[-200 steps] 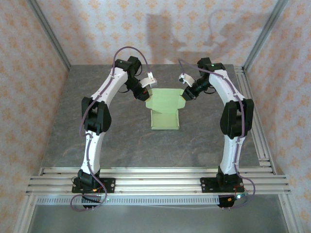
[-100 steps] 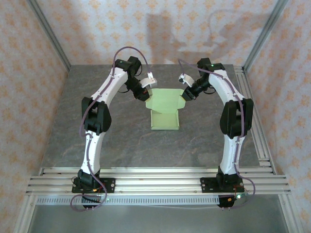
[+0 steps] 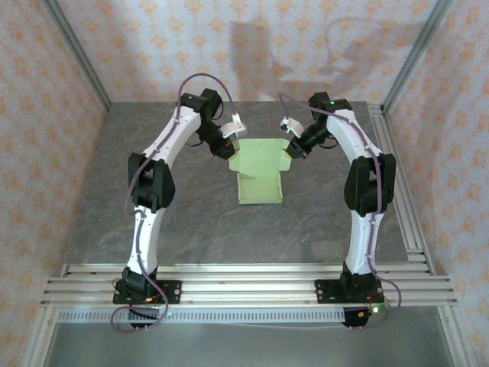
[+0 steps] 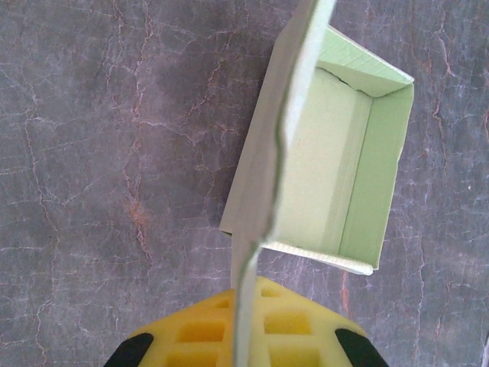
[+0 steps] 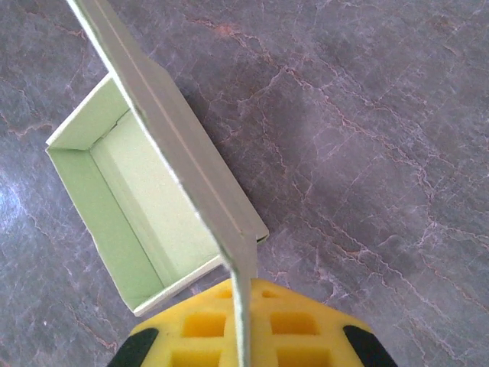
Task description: Fold the paper box
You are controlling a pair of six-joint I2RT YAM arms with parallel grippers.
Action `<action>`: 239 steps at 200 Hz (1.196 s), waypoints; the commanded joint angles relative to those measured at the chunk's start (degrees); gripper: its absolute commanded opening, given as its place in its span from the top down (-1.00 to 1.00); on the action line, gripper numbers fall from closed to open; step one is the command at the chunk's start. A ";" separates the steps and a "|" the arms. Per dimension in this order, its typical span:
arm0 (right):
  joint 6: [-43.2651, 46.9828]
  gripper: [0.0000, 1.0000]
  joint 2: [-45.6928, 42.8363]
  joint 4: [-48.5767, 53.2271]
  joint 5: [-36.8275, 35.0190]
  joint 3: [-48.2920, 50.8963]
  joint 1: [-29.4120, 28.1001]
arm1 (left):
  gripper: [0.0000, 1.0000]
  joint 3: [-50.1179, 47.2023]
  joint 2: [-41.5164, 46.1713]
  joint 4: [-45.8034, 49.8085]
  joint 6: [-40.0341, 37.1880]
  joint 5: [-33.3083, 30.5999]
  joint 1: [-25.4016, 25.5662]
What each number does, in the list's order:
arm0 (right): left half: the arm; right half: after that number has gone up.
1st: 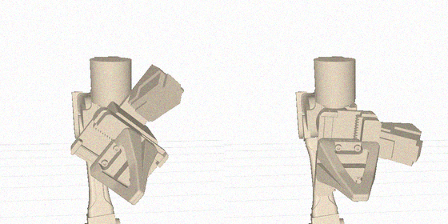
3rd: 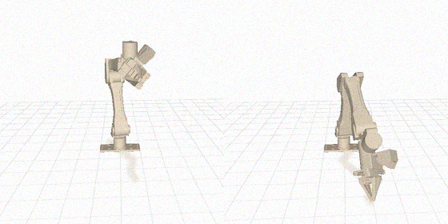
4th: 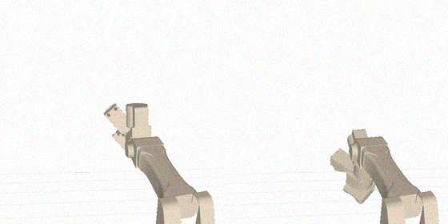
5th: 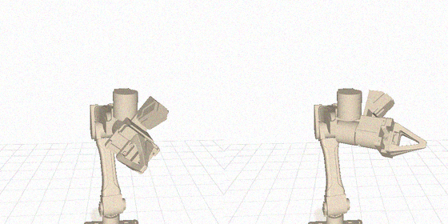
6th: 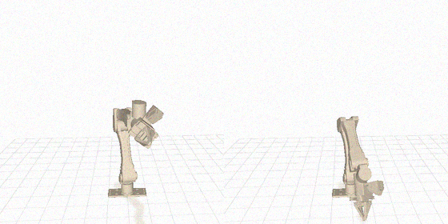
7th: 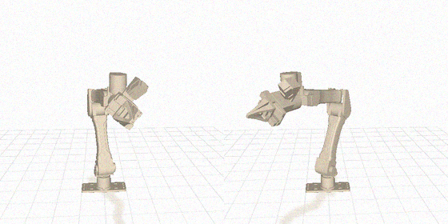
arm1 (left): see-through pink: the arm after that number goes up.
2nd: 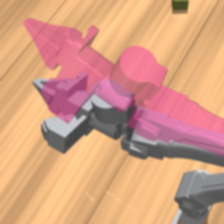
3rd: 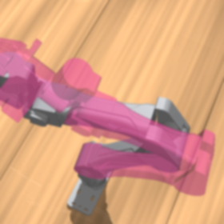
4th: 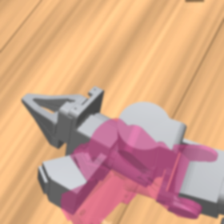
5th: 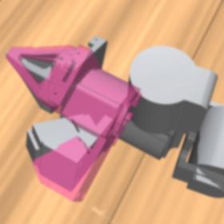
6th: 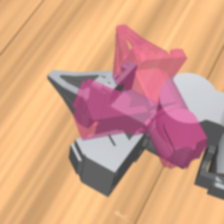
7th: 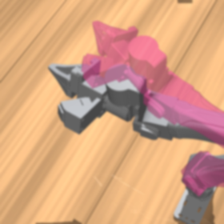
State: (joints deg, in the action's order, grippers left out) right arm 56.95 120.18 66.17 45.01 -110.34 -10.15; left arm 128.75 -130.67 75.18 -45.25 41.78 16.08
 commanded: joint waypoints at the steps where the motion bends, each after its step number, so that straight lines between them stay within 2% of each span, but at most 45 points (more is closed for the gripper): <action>1: -2.39 1.00 -2.94 -2.19 -0.58 1.30 -0.90 | 1.00 1.31 -0.07 -0.18 2.03 -0.06 -0.34; 22: -9.33 1.00 -7.97 -12.25 -5.99 8.29 -2.57 | 1.00 -0.27 1.14 -3.73 4.98 -0.54 -0.33; 46: -15.92 1.00 -12.97 -20.83 -12.32 15.35 -4.87 | 1.00 -2.70 3.22 -10.21 11.78 -0.56 -0.26; 91: -29.13 1.00 -18.90 -30.88 -23.95 22.91 -7.19 | 1.00 -3.92 3.93 -14.67 22.21 -4.04 0.48; 123: -35.78 1.00 -21.09 -34.43 -27.02 25.88 -8.78 | 1.00 -5.97 5.16 -16.49 26.66 -7.90 1.99; 203: -53.67 1.00 -23.16 -45.58 -41.87 31.32 -12.53 | 1.00 -8.74 7.24 -22.79 41.81 -12.21 4.05; 229: -55.96 1.00 -24.04 -50.66 -40.83 34.59 -13.26 | 1.00 -10.56 7.95 -25.63 44.20 -12.60 5.05; 239: -55.47 0.82 -24.59 -52.40 -39.86 35.74 -13.23 | 1.00 -10.71 7.90 -25.65 43.44 -12.69 5.16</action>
State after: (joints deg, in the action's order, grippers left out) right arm 4.89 98.56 22.15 6.61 -76.84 -22.98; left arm 119.35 -125.47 51.64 -5.28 30.35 20.08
